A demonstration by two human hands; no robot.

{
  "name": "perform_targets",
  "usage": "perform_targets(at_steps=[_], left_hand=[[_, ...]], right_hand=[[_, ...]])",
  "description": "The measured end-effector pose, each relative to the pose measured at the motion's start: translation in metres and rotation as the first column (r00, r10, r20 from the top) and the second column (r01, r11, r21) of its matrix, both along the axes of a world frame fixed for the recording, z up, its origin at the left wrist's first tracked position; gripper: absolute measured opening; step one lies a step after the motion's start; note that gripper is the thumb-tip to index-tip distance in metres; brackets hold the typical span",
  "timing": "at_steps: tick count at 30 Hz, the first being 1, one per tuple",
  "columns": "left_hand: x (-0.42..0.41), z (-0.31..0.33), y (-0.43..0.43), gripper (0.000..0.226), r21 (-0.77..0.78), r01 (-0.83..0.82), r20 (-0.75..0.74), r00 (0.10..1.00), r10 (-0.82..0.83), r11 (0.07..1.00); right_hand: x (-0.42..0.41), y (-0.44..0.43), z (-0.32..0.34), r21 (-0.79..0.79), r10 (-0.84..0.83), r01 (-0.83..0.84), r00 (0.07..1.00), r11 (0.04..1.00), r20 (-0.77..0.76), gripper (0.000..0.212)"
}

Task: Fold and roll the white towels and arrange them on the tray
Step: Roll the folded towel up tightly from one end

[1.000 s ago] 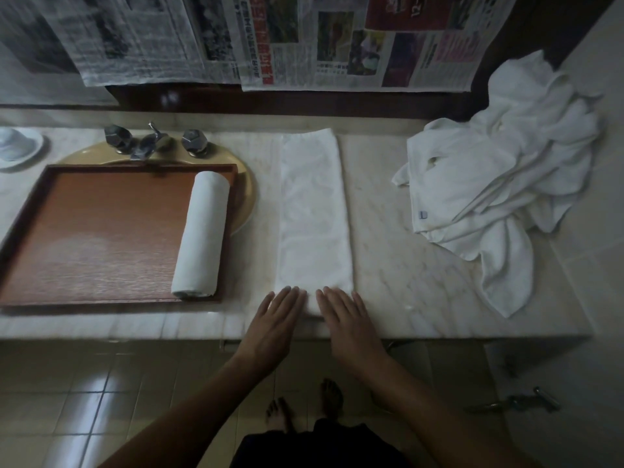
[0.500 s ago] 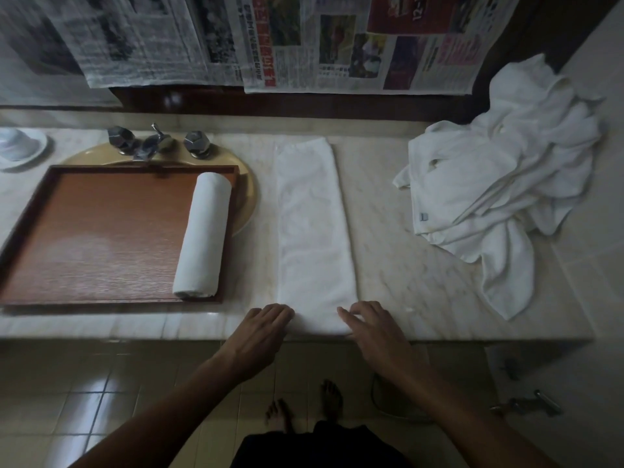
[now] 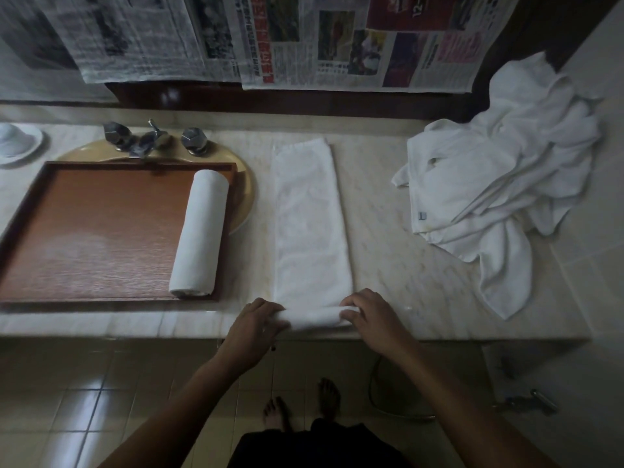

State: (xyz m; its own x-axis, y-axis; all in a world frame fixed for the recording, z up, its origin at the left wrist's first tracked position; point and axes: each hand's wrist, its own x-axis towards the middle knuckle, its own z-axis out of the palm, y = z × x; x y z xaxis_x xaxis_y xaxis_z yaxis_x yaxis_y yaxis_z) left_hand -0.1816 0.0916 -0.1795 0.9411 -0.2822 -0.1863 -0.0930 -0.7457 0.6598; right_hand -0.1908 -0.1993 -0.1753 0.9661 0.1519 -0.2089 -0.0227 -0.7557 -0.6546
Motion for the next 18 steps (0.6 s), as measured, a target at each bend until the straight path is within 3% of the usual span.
perform_targets(at_steps=[3,5,9,13,14,16,18], left_hand=[[0.007,0.005,-0.004,0.025,-0.041,-0.1,-0.117,0.989,0.095,0.994],[0.011,0.009,-0.005,0.026,-0.039,-0.124,-0.149,0.982,0.117,0.992],[0.021,0.019,-0.007,0.025,0.025,-0.099,-0.188,0.977,0.101,0.995],[0.026,0.022,-0.01,0.028,0.031,-0.082,-0.236,0.968,0.087,0.996],[0.023,0.023,-0.013,0.028,0.058,-0.09,-0.202,0.974,0.1,0.994],[0.011,0.021,-0.021,0.03,0.159,-0.109,0.064,0.993,0.1,0.981],[-0.008,0.019,-0.035,0.034,0.221,-0.059,0.295,0.956,-0.009,0.974]], right_hand=[[0.003,0.008,-0.004,-0.03,-0.106,0.109,0.99,0.994,0.093,0.017],[-0.002,0.02,0.001,-0.072,-0.122,0.143,0.964,0.987,0.236,0.018],[-0.031,0.051,0.003,-0.245,0.037,0.082,0.895,0.966,0.444,0.037],[-0.054,0.066,-0.017,-0.392,0.194,-0.026,0.898,0.92,0.396,0.061],[-0.055,0.066,-0.021,-0.413,0.217,-0.048,0.902,0.909,0.374,0.07],[-0.051,0.063,-0.024,-0.425,0.259,-0.093,0.899,0.901,0.352,0.088],[-0.043,0.059,-0.024,-0.411,0.295,-0.139,0.891,0.901,0.345,0.104]])
